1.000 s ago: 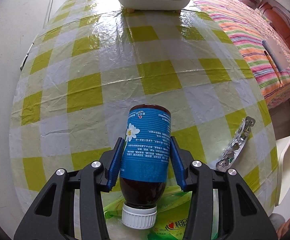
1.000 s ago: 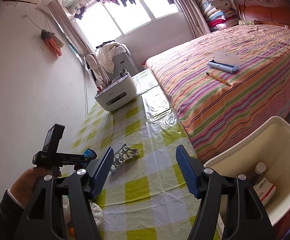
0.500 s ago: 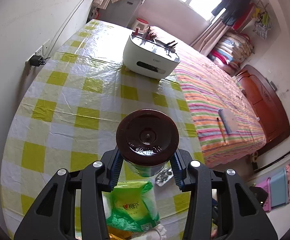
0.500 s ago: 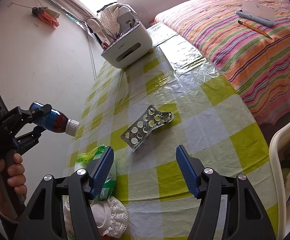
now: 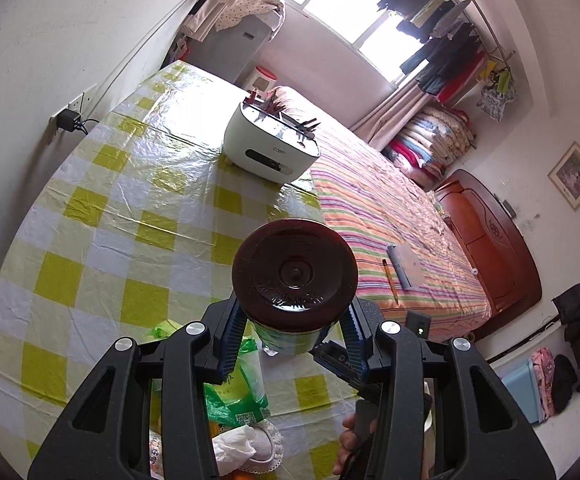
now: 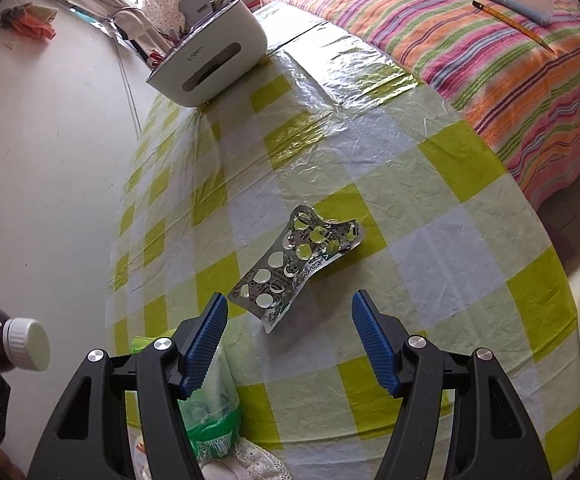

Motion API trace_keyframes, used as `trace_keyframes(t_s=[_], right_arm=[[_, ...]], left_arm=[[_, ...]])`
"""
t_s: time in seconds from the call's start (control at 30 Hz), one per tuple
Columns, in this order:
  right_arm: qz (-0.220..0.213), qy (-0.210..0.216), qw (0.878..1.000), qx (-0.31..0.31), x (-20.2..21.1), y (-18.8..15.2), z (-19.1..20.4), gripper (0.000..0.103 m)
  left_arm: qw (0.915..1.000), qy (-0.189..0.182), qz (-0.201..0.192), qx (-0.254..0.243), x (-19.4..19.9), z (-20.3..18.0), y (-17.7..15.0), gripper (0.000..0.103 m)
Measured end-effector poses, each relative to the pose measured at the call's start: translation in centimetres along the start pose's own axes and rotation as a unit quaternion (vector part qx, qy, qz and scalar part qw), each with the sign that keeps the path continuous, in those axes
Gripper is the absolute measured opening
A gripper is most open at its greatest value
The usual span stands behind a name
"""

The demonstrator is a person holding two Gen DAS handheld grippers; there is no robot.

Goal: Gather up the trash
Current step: 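Lift the bottle with the left tool while the right tool grasps the silver blister pack, then lift the blister pack with the right tool while the left tool holds the bottle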

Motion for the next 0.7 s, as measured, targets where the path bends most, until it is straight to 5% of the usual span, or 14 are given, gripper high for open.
trace_keyframes(t_s=[0.17,0.43,0.7], right_arm=[[0.013,-0.02,0.999,-0.037,-0.9,1.1,0.6,0.063],[0.047,-0.105,0.993,-0.011,-3.4,2.5,2.3,0.062],[0.049,-0.087,0.993,0.063,-3.0,1.8,0.5,0.01]], left_arm=[[0.9998,-0.018,-0.006,-0.011,0.7,-0.8,-0.3,0.042],[0.9995,-0.027,-0.002,-0.015,1.1,-1.1,-0.6,0.042],[0.9994,-0.019,0.009,-0.027,0.5,-1.7,-1.1,0.042]])
Point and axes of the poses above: each gripper's, at about its wrist camera, not at the fingertips, and x roughly against the way its jaws point, z to its left, y to its top, the point moved 2 cm from there along -x, roughly the way its jaws point, and after that the axes turned 11 degrees about z, right-handed, at the moved point
